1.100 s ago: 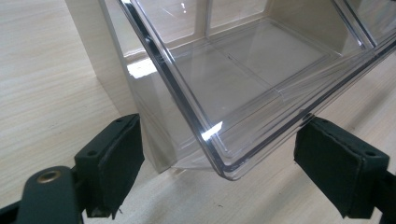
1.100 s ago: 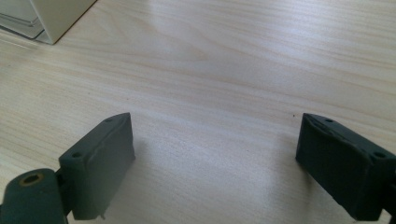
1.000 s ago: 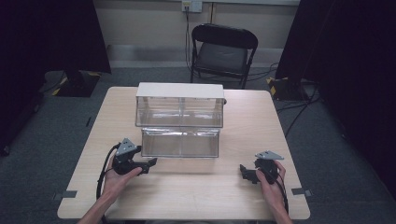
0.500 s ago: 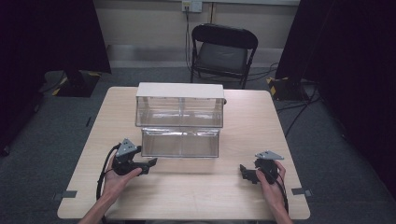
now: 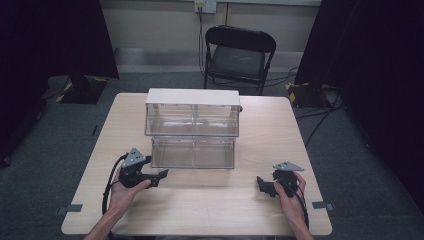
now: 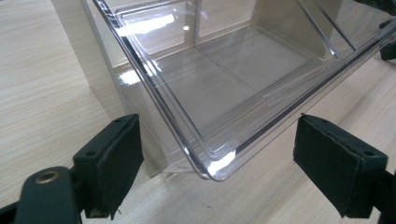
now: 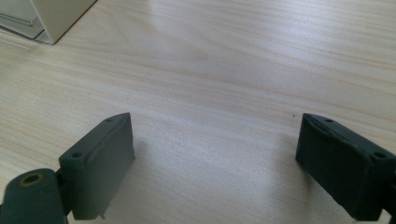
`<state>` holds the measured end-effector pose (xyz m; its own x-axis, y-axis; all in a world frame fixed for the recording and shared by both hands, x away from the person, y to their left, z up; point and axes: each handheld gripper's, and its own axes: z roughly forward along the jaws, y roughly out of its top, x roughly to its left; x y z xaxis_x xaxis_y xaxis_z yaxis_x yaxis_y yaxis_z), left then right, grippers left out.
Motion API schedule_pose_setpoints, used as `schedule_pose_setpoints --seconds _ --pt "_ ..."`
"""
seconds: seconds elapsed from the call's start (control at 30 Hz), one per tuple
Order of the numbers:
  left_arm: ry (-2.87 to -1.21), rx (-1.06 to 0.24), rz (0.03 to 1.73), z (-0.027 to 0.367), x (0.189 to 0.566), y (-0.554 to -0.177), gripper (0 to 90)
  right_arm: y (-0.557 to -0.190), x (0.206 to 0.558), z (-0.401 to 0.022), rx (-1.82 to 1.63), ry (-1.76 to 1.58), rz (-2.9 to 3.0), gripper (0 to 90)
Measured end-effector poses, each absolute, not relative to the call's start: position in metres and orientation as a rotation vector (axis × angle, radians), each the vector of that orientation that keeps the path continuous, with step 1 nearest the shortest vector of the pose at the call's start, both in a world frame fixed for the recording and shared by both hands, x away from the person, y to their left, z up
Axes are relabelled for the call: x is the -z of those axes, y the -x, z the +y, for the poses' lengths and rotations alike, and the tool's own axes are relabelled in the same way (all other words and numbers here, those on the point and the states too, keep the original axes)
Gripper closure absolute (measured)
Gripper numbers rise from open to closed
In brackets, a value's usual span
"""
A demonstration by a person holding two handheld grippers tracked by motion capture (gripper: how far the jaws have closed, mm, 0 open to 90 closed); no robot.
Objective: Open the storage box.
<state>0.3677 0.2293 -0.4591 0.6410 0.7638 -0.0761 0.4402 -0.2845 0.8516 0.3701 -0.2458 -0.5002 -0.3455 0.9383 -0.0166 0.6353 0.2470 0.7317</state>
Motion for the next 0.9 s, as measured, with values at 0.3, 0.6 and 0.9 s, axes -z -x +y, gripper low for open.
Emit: schedule_pose_setpoints --seconds 0.3,0.6,0.9 --pt "-1.926 -0.447 0.941 0.2303 0.4570 -0.3664 15.7 -0.3700 0.5002 -0.2457 -0.886 -1.433 2.069 10.7" --pt "-1.922 -0.443 0.936 0.2306 0.4550 -0.3657 15.3 -0.3700 0.5002 -0.2457 -0.885 -1.433 2.068 10.7" --pt "-1.918 -0.464 0.933 0.2299 0.4530 -0.3652 15.5 -0.3700 0.5002 -0.2458 -0.886 -1.434 2.069 10.7"
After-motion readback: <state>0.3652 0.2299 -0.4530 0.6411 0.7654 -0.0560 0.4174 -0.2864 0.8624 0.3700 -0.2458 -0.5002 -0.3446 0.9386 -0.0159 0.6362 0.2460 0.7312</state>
